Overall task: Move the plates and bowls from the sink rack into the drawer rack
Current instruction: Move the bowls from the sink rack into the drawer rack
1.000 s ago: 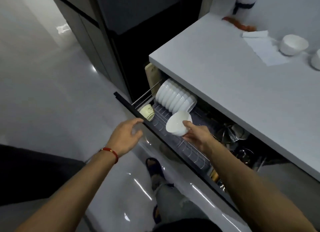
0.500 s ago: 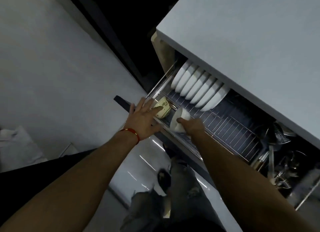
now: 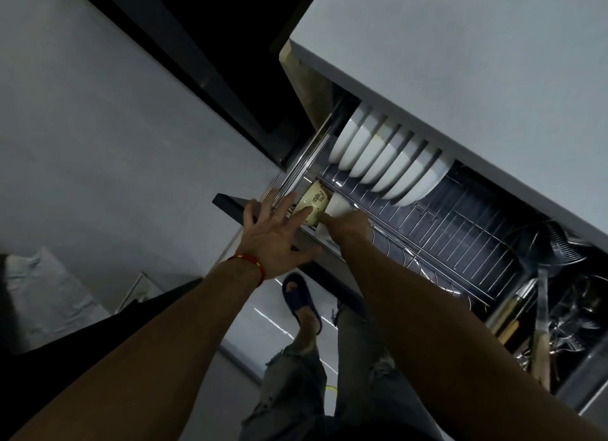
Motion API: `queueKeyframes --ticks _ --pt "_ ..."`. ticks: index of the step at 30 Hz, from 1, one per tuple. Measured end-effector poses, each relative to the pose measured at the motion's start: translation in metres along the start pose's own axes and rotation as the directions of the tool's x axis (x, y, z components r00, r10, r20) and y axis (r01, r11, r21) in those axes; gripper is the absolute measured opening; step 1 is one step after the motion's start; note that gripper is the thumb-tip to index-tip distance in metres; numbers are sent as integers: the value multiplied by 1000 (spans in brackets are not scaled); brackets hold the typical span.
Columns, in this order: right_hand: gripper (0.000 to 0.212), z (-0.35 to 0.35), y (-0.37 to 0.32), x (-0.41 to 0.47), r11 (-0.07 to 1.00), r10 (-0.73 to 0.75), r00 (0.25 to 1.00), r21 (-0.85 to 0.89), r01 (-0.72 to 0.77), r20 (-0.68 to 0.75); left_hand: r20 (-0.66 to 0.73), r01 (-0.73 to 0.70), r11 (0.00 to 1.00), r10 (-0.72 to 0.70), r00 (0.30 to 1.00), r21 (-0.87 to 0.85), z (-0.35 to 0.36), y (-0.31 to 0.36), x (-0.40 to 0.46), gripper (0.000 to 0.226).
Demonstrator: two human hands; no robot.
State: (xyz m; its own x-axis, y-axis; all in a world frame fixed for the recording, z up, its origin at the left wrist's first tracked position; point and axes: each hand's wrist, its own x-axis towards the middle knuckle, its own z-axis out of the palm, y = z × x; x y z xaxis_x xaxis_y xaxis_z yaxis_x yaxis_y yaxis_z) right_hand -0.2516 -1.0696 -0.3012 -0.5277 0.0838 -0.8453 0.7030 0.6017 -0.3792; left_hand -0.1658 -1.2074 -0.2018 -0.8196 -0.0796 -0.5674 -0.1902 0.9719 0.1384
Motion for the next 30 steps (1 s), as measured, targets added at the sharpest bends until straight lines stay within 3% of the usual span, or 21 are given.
queueKeyframes --ticks 2,9,13,15,20,25,30 --pt "75 8 2 3 1000 16 1000 12 -16 11 -10 -9 1000 9 1000 -3 2 -2 1 92" --pt "80 4 8 0 999 -18 989 32 14 146 -29 -22 996 19 999 -82 3 -6 1 96" --pt "34 -33 27 -28 996 -79 981 59 70 178 -34 -28 957 19 999 -289 -10 -3 -13 94" --pt "10 -60 43 -49 991 -113 984 85 102 136 -83 -48 900 13 996 -433 -20 5 -19 82" --pt "5 -130 99 -125 966 -222 971 116 232 -91 -160 -107 714 -7 987 -692 -38 52 -35 43" --pt "13 -179 177 -210 945 -233 921 151 291 -312 -219 -325 665 240 946 -672 -55 131 -58 41" --pt "16 -221 249 -268 910 -149 852 268 317 -502 -259 -485 588 429 865 -647 -79 221 -99 38"
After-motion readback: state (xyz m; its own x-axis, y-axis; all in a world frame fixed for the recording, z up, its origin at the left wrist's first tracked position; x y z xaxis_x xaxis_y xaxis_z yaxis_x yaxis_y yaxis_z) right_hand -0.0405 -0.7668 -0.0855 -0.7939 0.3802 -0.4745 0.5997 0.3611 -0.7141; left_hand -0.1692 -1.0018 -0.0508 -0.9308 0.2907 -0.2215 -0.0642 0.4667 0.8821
